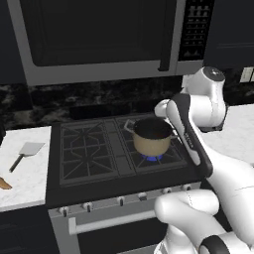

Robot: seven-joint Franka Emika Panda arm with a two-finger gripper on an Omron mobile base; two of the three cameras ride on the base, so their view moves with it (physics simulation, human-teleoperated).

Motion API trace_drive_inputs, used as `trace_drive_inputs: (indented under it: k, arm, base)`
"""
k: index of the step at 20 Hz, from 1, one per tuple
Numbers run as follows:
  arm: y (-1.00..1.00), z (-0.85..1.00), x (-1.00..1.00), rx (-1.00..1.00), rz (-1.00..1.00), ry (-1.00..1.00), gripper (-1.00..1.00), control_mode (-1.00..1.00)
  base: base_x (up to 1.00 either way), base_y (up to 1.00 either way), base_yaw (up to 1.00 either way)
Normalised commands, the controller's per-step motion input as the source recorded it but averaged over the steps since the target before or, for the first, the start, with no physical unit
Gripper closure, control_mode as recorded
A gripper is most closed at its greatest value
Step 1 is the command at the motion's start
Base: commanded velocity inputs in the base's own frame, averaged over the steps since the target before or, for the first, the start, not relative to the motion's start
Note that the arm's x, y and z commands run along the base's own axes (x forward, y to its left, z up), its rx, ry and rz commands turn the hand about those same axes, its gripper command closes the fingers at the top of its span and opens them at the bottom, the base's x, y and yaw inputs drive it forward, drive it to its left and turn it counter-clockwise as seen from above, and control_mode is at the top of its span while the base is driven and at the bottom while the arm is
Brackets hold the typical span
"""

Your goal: Put the mushroom and sweet potato in the pot. Retrieve the spatula and lightly stir the vegetables in the pot.

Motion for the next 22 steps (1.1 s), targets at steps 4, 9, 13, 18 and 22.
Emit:
trace_drive_inputs:
  k: [4, 9, 13, 18, 22]
  arm:
    - [0.14, 0.00, -0.26, 0.00, 0.06, 0.05, -1.00, -1.00]
    - [0.00, 0.00, 0.00, 0.00, 0.00, 0.00, -1.00, -1.00]
    - [0.00, 0.00, 0.00, 0.00, 0.00, 0.00, -1.00, -1.00]
    - [0.35, -0.02, -0.01, 0.00, 0.00, 0.00, -1.00, -1.00]
    - [0.00, 0.00, 0.00, 0.00, 0.00, 0.00, -1.00, 1.00]
  base:
    - [0.00, 0.00, 0.00]
    - [0.00, 0.00, 0.00]
    - [0.00, 0.00, 0.00]
    - [0.00, 0.00, 0.00]
    - [0.00, 1.00, -0.05]
